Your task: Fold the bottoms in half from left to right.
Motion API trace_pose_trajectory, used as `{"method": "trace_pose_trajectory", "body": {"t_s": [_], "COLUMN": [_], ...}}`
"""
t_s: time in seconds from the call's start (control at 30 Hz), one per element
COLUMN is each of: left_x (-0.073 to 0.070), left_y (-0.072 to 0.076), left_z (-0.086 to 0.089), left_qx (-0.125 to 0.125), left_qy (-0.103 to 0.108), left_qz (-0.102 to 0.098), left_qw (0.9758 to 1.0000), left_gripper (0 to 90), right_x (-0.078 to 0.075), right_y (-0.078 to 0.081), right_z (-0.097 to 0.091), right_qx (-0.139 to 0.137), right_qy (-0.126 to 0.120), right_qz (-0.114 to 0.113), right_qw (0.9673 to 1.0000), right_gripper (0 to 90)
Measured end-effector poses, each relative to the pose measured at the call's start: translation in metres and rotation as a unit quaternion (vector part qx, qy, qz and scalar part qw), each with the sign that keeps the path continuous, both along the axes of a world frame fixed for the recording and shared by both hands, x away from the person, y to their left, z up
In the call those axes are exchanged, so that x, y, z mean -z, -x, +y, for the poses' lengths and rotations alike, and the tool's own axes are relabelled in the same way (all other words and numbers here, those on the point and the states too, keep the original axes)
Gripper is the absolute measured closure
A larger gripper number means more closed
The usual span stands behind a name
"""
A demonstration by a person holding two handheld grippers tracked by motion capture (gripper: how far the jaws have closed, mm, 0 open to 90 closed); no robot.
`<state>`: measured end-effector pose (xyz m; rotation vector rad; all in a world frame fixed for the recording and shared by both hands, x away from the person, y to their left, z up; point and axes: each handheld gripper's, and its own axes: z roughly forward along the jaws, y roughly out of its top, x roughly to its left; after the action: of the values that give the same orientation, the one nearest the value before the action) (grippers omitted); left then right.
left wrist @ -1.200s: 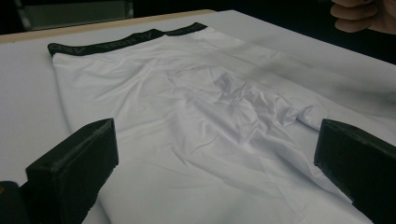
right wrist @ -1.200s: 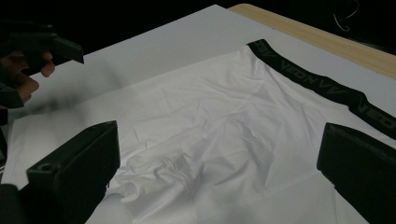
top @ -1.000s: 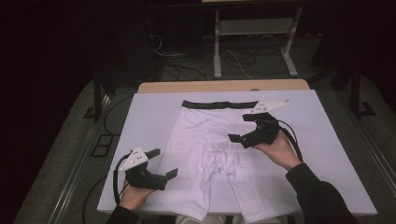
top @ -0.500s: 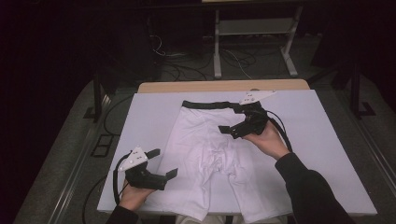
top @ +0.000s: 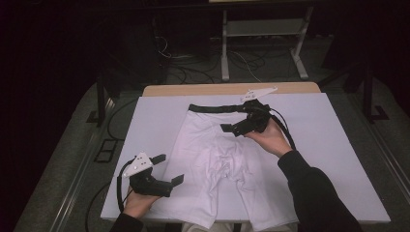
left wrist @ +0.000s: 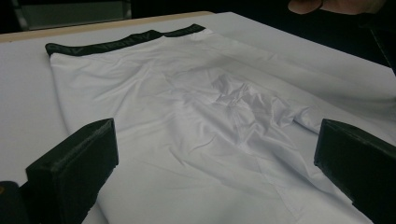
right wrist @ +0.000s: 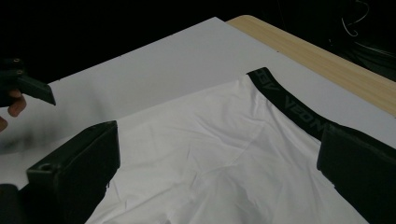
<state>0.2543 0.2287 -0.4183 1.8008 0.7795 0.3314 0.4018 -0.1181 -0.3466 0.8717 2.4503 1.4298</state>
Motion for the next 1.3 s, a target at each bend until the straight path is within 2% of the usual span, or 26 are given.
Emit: {"method": "trace_pose_trajectory", "body": {"t_s": [0.33,0.67,0.97,1.3], "left_x": [0.0,0.0,0.0,0.0], "left_y": [-0.001,0.0,0.0,0.0], "left_z": [0.0,0.001,0.001,0.001], "left_qx": [0.0,-0.001,0.0,0.001], "left_qy": [-0.001,0.003,0.004,0.005], "left_qz": [0.0,-0.001,0.0,-0.001], "left_qw": [1.0,1.0,1.0,1.0], "left_gripper": [0.0,0.0,0.0,0.0], "right_x": [-0.006,-0.012,-0.006,0.001], "right_y": [-0.015,-0.025,-0.035,-0.045], "right_z": [0.014,0.04,0.067,0.083], "right_qx": [-0.001,-0.011,-0.021,-0.023], "right_qy": [0.0,0.009,0.019,0.024], "right_qz": [-0.002,-0.011,-0.006,0.0], "right_qw": [1.0,0.9998,0.9996,0.9995], "right_gripper": [0.0,0.0,0.0,0.0]}}
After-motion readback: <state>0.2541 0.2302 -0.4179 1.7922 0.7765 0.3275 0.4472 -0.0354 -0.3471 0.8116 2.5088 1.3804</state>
